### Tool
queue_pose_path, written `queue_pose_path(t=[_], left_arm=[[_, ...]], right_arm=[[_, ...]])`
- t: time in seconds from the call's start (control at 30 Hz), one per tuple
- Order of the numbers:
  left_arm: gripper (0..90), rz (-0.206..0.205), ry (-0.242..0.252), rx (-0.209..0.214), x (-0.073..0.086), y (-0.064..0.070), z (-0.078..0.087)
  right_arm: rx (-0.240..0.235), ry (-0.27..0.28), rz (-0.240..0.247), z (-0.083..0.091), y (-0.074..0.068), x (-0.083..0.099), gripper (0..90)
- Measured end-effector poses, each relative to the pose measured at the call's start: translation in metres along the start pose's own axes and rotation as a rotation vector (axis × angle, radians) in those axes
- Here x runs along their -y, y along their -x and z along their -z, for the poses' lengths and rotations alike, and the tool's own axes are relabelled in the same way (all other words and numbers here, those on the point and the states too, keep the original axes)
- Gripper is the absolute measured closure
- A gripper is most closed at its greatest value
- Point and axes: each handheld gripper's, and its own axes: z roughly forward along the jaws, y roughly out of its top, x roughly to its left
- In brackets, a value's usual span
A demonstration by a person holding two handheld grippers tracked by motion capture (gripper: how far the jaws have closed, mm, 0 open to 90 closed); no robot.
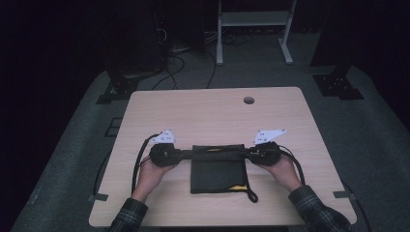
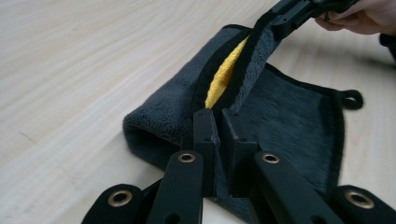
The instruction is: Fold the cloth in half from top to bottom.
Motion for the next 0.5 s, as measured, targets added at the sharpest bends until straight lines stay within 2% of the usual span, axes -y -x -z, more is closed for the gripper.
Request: queue_pose_path(t=[0.2, 0.5], left_arm=[[85.0, 0.006, -0.012, 0.02, 0.008, 0.011, 0.004], [85.0, -0.001, -0.05, 0.047, 0.021, 0.028, 0.007]], right_arm=[[-0.013, 0.003, 0.015, 0.008, -0.013, 0.004, 81.6], [-0.041, -0.025, 0.033, 0.013, -0.034, 0.014, 81.4]])
